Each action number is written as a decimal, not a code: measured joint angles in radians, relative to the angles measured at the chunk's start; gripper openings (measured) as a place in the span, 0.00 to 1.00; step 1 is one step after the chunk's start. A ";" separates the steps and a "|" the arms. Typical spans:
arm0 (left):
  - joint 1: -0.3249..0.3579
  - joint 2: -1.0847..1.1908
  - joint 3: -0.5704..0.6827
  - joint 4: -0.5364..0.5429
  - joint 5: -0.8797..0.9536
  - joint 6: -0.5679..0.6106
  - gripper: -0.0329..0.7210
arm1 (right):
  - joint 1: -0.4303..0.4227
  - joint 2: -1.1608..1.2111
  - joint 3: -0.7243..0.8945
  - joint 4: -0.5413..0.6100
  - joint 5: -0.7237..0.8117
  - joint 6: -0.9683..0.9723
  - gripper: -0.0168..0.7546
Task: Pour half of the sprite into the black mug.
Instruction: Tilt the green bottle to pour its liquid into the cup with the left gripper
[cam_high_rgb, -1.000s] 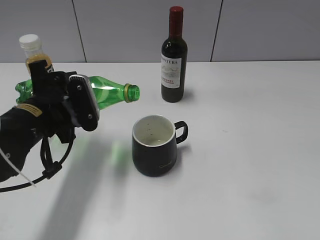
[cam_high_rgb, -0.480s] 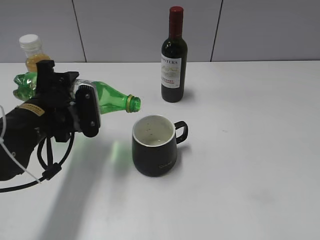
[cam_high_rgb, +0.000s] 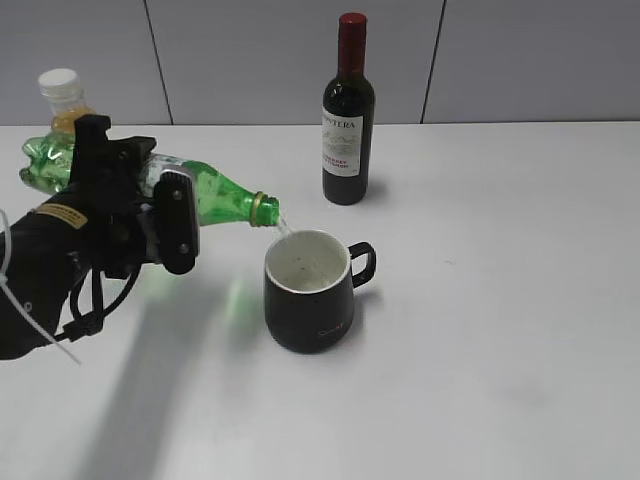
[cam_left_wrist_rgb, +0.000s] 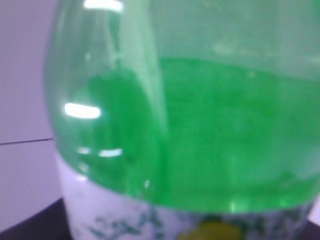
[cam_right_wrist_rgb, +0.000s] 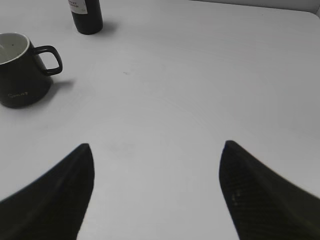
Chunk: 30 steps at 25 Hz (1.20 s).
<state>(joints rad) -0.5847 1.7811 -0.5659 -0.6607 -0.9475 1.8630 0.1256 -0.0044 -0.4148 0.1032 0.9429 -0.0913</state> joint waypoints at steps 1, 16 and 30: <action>0.000 0.000 0.000 -0.003 -0.004 0.001 0.66 | 0.000 0.000 0.000 0.000 0.000 0.000 0.79; 0.000 0.000 0.000 -0.022 -0.077 0.056 0.66 | 0.000 0.000 0.000 0.000 0.000 0.000 0.79; 0.000 0.000 0.000 -0.015 -0.095 0.065 0.66 | 0.000 0.000 0.000 0.000 0.000 0.000 0.79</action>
<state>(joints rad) -0.5847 1.7811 -0.5659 -0.6759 -1.0422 1.9277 0.1256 -0.0044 -0.4148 0.1032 0.9429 -0.0913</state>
